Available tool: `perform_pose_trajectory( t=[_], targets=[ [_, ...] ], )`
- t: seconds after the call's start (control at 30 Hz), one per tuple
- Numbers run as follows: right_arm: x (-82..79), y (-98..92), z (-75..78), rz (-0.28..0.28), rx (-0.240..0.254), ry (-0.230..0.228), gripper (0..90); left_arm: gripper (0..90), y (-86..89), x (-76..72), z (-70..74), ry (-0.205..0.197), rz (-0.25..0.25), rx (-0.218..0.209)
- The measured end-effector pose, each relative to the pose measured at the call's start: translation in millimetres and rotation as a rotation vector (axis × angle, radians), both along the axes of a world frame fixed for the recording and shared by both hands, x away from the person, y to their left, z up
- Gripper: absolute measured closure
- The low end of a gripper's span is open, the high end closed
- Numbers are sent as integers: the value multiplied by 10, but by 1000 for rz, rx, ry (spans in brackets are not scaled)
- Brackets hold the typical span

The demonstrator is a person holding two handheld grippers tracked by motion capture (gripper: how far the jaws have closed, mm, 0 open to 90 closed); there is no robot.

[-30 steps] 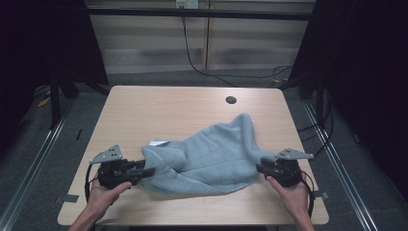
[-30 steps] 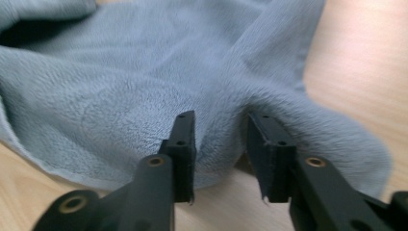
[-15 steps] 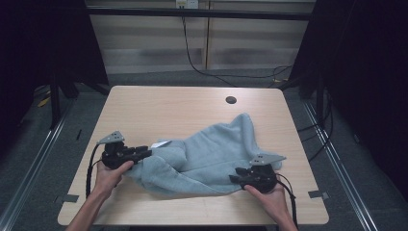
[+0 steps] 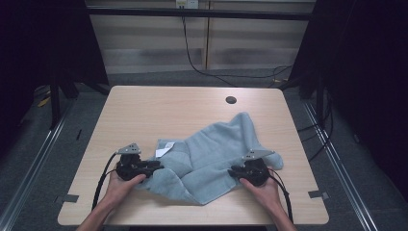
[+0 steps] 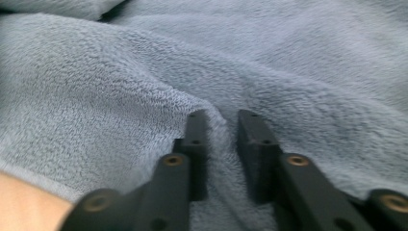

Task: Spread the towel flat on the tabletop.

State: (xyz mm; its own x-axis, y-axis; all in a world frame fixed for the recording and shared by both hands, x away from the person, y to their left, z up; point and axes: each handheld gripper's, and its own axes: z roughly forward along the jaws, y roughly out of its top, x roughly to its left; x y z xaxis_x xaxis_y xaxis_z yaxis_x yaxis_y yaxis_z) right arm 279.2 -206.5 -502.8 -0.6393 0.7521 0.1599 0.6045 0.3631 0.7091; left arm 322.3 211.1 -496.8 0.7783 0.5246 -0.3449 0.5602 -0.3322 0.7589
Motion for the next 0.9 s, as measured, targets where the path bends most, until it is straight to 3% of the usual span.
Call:
perform_pose_trajectory(
  t=[0.2,0.3,0.43,0.5,0.57,0.63,0.7,0.73,0.77,0.9],
  targets=[
    [210,-55,-13,-17,-5,-7,831,634,-82,-145,24,9,-31,3],
    [373,-116,-32,-52,13,-10,838,635,-95,-257,55,24,-51,-25],
    [483,-141,-26,-75,-12,-19,833,645,-99,-339,106,7,-66,-31],
    [513,-168,-40,-91,14,-15,822,652,-66,-337,146,-7,-59,-28],
    [486,-171,-25,-95,5,-17,771,664,8,-307,169,-9,-34,-46],
    [375,-144,84,-85,40,-32,714,685,85,-272,171,-13,-4,-58],
    [328,-115,146,-70,42,-45,689,697,154,-238,161,-15,6,-75],
    [279,-76,208,-55,45,-62,680,707,192,-219,155,-19,16,-74],
    [201,-12,291,-30,85,-67,674,716,204,-215,154,-17,20,-76],
    [22,251,456,67,118,-91,601,725,224,-220,167,-24,23,-87]
  ],
)
